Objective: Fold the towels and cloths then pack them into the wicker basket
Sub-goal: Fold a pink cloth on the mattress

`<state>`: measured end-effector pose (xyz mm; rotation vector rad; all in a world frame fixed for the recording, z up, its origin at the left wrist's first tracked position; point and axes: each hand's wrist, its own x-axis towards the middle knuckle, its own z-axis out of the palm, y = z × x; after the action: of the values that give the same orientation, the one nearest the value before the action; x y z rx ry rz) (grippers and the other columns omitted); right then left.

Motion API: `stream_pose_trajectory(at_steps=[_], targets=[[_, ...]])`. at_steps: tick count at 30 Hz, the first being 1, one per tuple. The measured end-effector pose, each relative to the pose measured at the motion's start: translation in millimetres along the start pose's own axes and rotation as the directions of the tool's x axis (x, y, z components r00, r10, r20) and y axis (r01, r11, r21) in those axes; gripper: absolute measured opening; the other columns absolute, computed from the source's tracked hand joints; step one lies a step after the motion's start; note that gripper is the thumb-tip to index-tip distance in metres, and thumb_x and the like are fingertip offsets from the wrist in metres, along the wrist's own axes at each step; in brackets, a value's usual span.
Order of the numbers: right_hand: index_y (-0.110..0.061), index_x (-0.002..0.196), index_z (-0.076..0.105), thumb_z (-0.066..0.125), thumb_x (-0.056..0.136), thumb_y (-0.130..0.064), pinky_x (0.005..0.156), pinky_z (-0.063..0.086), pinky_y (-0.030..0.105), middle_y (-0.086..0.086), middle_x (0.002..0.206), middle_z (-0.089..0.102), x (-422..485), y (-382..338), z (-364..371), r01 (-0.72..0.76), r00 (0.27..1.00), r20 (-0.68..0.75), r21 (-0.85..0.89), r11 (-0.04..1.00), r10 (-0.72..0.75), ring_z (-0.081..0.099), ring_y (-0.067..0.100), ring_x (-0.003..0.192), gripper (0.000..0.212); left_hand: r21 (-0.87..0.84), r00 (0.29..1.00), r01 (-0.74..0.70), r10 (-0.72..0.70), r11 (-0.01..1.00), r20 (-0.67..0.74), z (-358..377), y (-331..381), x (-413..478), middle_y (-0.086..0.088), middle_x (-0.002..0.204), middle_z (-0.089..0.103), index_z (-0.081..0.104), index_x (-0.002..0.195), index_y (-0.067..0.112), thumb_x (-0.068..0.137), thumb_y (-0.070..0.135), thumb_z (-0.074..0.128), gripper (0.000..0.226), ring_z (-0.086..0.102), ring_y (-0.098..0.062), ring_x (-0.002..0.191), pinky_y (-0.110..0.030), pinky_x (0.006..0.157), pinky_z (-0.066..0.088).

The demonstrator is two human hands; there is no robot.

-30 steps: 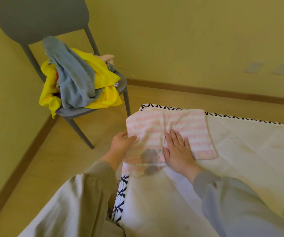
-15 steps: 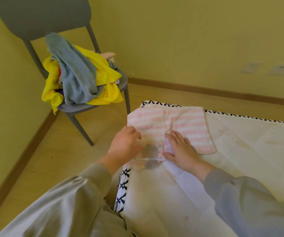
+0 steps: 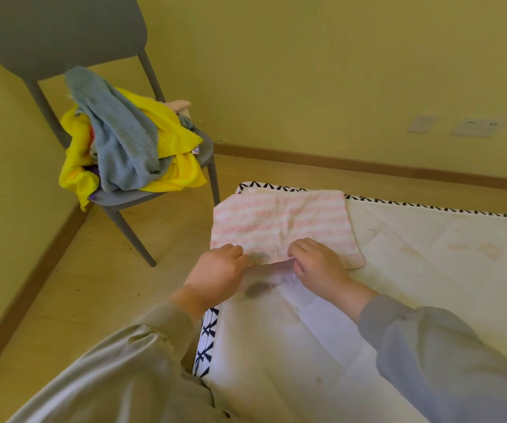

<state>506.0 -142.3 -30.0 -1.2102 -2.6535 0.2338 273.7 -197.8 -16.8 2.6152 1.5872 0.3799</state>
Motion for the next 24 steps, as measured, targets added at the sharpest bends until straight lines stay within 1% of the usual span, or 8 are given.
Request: stream_pose_trajectory(at_steps=[3, 6, 10, 14, 16, 18, 21, 24], targets=[[-0.009, 0.075, 0.063, 0.044, 0.076, -0.006, 0.055, 0.042, 0.029, 0.001, 0.073, 0.055, -8.0, -3.2, 0.2, 0.144, 0.980, -0.127, -0.084, 0.986, -0.154, 0.050, 0.021, 0.068, 0.019, 0.020, 0.996, -0.083, 0.084, 0.996, -0.017, -6.4, -2.2, -6.3, -0.003, 0.063, 0.048, 0.059, 0.070, 0.010, 0.063, 0.000, 0.044, 0.019, 0.043, -0.021, 0.051, -0.024, 0.037, 0.030], [-0.012, 0.070, 0.063, 0.064, 0.066, -0.001, 0.051, 0.043, 0.031, 0.000, 0.069, 0.052, -17.4, -6.2, 13.1, 0.199, 0.980, 0.004, -0.138, 0.970, -0.200, 0.049, 0.020, 0.063, 0.012, 0.024, 0.980, -0.123, 0.118, 0.992, 0.158, -9.7, 6.9, -9.2, -0.003, 0.066, 0.050, 0.061, 0.075, 0.011, 0.054, -0.006, 0.063, 0.027, 0.044, -0.020, 0.053, -0.023, 0.043, 0.026], [-0.019, 0.076, 0.061, 0.074, 0.050, 0.002, 0.055, 0.045, 0.025, -0.006, 0.074, 0.051, -25.2, -8.0, 24.2, 0.148, 0.985, 0.107, -0.156, 0.977, -0.132, 0.048, 0.016, 0.066, 0.036, 0.063, 0.897, 0.071, -0.091, 0.995, 0.433, -4.2, 18.0, -12.0, -0.004, 0.105, 0.055, 0.055, 0.112, 0.014, 0.089, 0.006, 0.042, 0.028, 0.047, -0.020, 0.087, -0.027, 0.067, 0.031], [-0.017, 0.080, 0.056, 0.071, 0.048, 0.004, 0.061, 0.044, 0.024, -0.005, 0.078, 0.051, -27.2, 1.3, 11.8, 0.079, 0.994, 0.089, -0.154, 0.985, -0.066, 0.048, 0.016, 0.070, 0.041, -0.006, 0.877, 0.183, -0.160, 0.983, 0.453, -5.7, 20.0, -6.3, -0.001, 0.098, 0.056, 0.055, 0.101, 0.018, 0.089, 0.008, 0.040, 0.021, 0.048, -0.019, 0.082, -0.025, 0.067, 0.034], [-0.015, 0.082, 0.055, 0.065, 0.056, 0.006, 0.068, 0.045, 0.027, -0.002, 0.084, 0.052, -31.8, 14.2, 6.0, 0.040, 0.991, 0.130, -0.133, 0.990, -0.022, 0.049, 0.020, 0.076, 0.035, -0.024, 0.885, 0.172, -0.144, 0.985, 0.443, -5.8, 19.9, -5.1, 0.001, 0.087, 0.051, 0.053, 0.088, 0.019, 0.090, 0.015, 0.040, 0.013, 0.045, -0.017, 0.075, -0.025, 0.062, 0.033], [-0.013, 0.087, 0.057, 0.057, 0.068, 0.000, 0.077, 0.045, 0.032, 0.000, 0.091, 0.053, -37.0, 28.1, 1.2, 0.004, 0.983, 0.182, -0.109, 0.994, 0.016, 0.050, 0.022, 0.085, 0.023, -0.038, 0.905, 0.179, -0.149, 0.983, 0.398, -3.1, 20.6, -1.8, 0.000, 0.084, 0.047, 0.056, 0.086, 0.017, 0.094, 0.022, 0.039, 0.020, 0.045, -0.018, 0.076, -0.027, 0.060, 0.033], [-0.011, 0.089, 0.063, 0.039, 0.079, -0.024, 0.079, 0.047, 0.037, 0.000, 0.093, 0.057, -43.3, 38.7, -1.5, -0.140, 0.983, 0.120, -0.010, 0.990, 0.140, 0.052, 0.021, 0.088, 0.029, -0.043, 0.937, 0.198, -0.177, 0.979, 0.301, 7.1, 19.6, 10.8, -0.005, 0.112, 0.054, 0.059, 0.117, 0.017, 0.097, 0.018, 0.038, 0.029, 0.047, -0.023, 0.102, -0.032, 0.082, 0.041], [-0.005, 0.097, 0.065, 0.045, 0.088, -0.023, 0.083, 0.046, 0.036, 0.006, 0.098, 0.059, -39.8, 45.0, -0.3, -0.375, 0.926, 0.009, 0.124, 0.919, 0.377, 0.054, 0.026, 0.095, 0.028, 0.025, 0.893, 0.272, -0.262, 0.962, 0.366, 13.8, 23.8, 27.4, -0.005, 0.154, 0.023, 0.028, 0.146, 0.020, 0.096, 0.016, 0.039, 0.051, 0.021, -0.027, 0.140, -0.039, 0.114, 0.022]])
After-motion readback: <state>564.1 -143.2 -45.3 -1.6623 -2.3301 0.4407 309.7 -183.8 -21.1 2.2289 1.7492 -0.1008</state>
